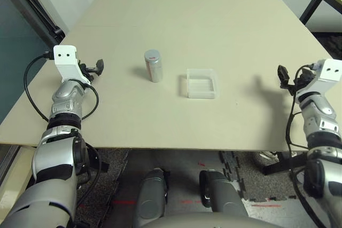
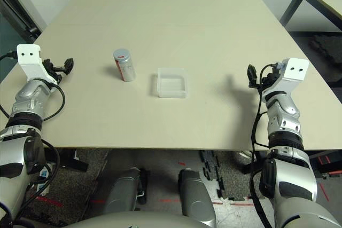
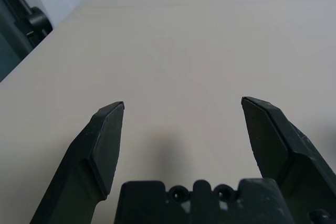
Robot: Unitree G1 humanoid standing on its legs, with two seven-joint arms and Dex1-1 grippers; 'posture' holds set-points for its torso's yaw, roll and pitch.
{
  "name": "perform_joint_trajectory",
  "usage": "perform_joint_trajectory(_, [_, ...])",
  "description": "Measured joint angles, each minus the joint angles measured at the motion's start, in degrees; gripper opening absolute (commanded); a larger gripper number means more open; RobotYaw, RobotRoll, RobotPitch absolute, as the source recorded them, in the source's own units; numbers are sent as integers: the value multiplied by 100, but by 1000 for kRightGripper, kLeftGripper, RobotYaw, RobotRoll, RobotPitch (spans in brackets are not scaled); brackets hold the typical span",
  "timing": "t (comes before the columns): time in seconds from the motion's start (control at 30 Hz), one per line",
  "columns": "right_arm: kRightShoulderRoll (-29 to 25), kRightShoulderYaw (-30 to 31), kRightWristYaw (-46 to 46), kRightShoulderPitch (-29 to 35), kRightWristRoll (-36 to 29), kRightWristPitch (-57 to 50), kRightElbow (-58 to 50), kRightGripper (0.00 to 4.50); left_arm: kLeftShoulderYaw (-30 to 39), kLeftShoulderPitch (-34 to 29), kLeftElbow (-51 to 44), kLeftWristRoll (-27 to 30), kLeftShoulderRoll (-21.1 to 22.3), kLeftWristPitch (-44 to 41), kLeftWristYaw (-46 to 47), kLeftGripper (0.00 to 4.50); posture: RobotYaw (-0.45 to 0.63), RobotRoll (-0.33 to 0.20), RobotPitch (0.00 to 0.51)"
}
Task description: Pour the medicine from the bottle into the box.
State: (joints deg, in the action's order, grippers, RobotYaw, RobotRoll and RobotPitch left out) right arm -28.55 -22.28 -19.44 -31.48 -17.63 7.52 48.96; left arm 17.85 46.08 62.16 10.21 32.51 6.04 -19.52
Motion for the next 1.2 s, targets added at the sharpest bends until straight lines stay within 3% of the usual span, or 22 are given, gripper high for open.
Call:
perform_joint_trajectory(0.2, [18, -74, 87, 87, -8, -10, -184, 4500, -53, 54, 245, -58, 17, 1, -28, 4481, 31, 0, 129])
perform_joint_trajectory(0.43, [-91, 105, -153, -95, 2, -421, -517, 4500, -97, 462, 102, -50, 226, -64, -550, 4481, 76, 0, 99])
perform_joint_trajectory(0.6, [-308, 320, -660, -34, -51, -1268, -1463, 4500, -225, 86, -1033, 74, 320, -517, -1400, 4481, 95, 0, 99])
perform_joint_trajectory(0.77, [-717, 758, -1507, 357, -196, -2450, -2934, 4500, -398, -743, -2829, 434, 407, -1654, -2241, 4481, 98, 0, 96])
perform_joint_trajectory(0.97, [-970, 1282, -2010, 494, -519, -4005, -4569, 4500, -734, -1203, -4522, 846, 295, -2900, -2642, 4481, 76, 0, 92])
perform_joint_trajectory(1.2, [-891, 1518, -2069, 499, -720, -4843, -5330, 4500, -1133, -1511, -4968, 926, -70, -3430, -2726, 4481, 52, 0, 90])
